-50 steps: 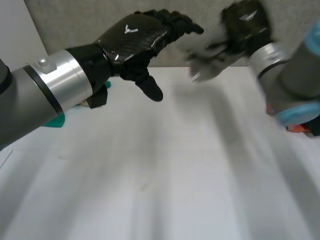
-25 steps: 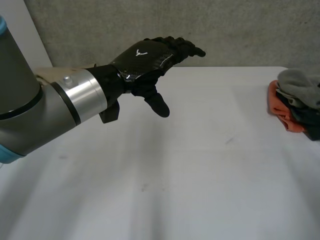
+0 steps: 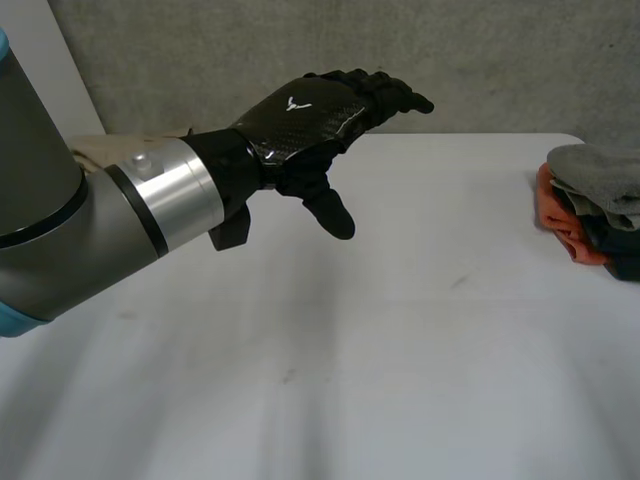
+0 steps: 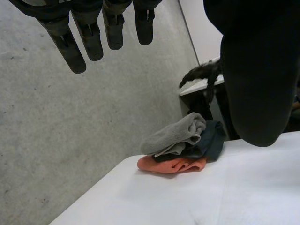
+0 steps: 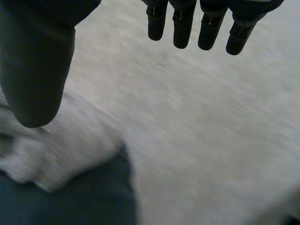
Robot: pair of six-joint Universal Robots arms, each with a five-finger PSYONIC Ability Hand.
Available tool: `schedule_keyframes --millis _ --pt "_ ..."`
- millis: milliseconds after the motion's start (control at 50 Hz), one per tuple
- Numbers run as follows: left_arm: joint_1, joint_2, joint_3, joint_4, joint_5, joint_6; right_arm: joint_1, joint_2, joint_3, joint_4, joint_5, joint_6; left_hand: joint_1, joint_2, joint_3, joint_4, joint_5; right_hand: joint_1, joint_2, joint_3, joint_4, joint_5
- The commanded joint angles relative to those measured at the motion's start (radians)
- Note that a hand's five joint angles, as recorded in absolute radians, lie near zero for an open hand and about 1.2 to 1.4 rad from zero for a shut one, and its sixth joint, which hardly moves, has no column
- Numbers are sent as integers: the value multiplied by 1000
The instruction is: Fold the laundry.
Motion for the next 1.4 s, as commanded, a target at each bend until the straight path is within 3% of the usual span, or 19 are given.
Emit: schedule_keyframes --millis 20,100,260,340,400,460,540,640,780,980,1060,1080,1140,1160,1220,1280,1400 --pt "-2 5 13 4 -1 -5 -72 -54 -120 108 150 -145 3 -3 -10 -2 -19 -66 -45 -36 -33 -41" --pt "-8 11 95 21 -29 -14 -22 -64 -229 27 238 -189 6 0 -7 1 -17 -66 -45 -36 -33 -41" --pt "69 35 323 66 -299 -123 286 -209 -148 -235 195 -112 18 12 5 13 -5 -66 -45 -36 -33 -41" --pt "283 8 356 58 -379 -96 441 -238 -16 -304 90 -124 24 17 11 19 1 -66 -45 -36 -33 -41" --pt "381 -52 346 46 -380 -21 562 -239 76 -295 29 -135 24 18 11 19 1 -66 -45 -36 -33 -41" --pt "417 -131 345 33 -385 79 656 -222 169 -236 22 -152 18 12 5 13 -5 -66 -45 -36 -33 -41" --pt "495 -332 351 36 -382 292 711 -182 277 -184 25 -201 9 3 -4 4 -14 -66 -45 -36 -33 -41" --pt "544 -549 412 111 -374 426 728 -113 387 -179 34 -274 6 0 -7 1 -17 -66 -45 -36 -33 -41" --pt "573 -815 565 294 -305 443 718 -91 489 -185 39 -305 -3 -9 -16 -8 -25 -66 -45 -36 -33 -41" --pt "580 -1075 825 383 -279 443 715 -88 590 -229 39 -310 53 47 40 48 30 -66 -45 -36 -33 -41" --pt "577 -1141 902 418 -264 444 702 -87 616 -246 40 -314 264 258 251 259 241 -66 -45 -36 -33 -41" --pt "571 -1153 917 426 -250 446 696 -87 622 -249 39 -314 509 502 496 503 486 -66 -45 -36 -33 -41" --pt "561 -1155 917 447 -241 443 695 -85 627 -251 39 -314 1137 1131 1124 1132 1114 -66 -45 -36 -33 -41" --pt "552 -1150 911 469 -254 444 695 -79 627 -251 39 -314 1200 1194 1187 1195 1177 -66 -45 -36 -33 -41" --pt "534 -1130 891 487 -300 438 693 -77 628 -251 40 -314 1201 1194 1188 1195 1178 -66 -45 -36 -33 -41" --pt "497 -1007 811 480 -386 415 693 -80 628 -251 40 -314 1201 1194 1188 1195 1178 -66 -45 -36 -33 -41" --pt "442 -622 472 541 -416 252 695 -87 627 -251 40 -313 1201 1194 1188 1195 1178 -66 -45 -36 -33 -41"
